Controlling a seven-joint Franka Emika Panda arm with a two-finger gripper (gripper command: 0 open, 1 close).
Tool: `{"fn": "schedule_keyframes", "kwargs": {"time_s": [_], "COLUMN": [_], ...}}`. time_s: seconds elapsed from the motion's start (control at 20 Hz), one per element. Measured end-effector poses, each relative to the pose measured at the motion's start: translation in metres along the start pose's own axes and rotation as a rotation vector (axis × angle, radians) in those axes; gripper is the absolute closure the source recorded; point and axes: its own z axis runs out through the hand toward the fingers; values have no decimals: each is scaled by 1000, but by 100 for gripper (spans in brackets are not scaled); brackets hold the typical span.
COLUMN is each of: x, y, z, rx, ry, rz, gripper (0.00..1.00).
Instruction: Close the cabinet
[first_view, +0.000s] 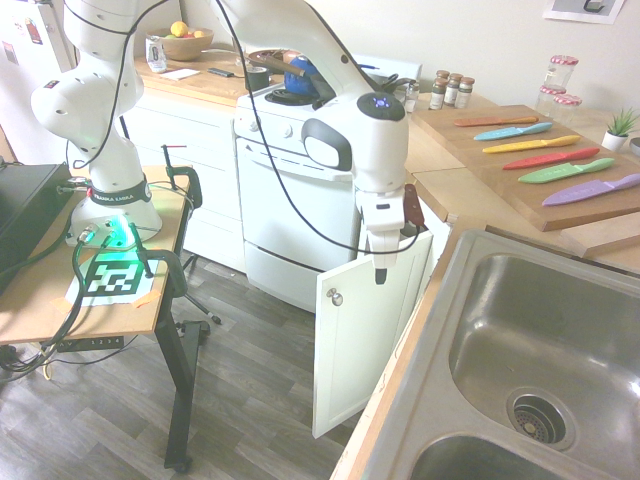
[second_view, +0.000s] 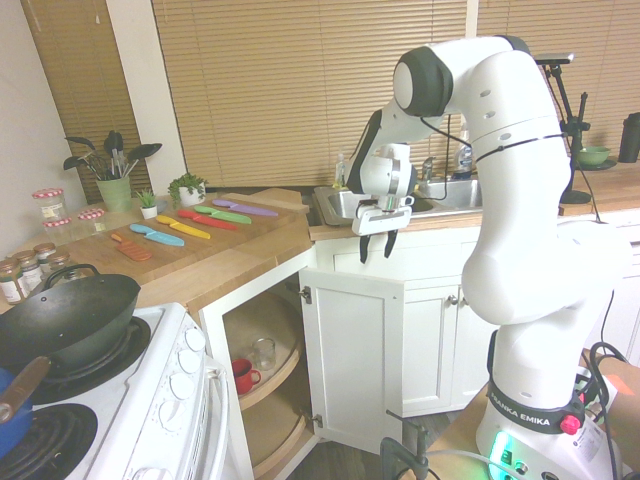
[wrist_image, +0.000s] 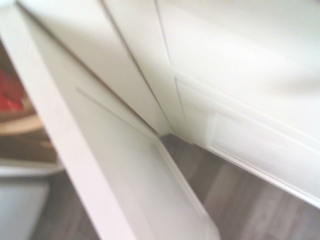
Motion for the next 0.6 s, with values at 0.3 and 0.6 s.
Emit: {"fn": "schedule_keyframes", "kwargs": {"time_s": [0.3, 0.6], "x": [18, 21], "y": [22, 23], "z": [33, 36], "rx": [21, 24], "ry": [-42, -47], "rz": [57, 52], "gripper": [0, 0]}}
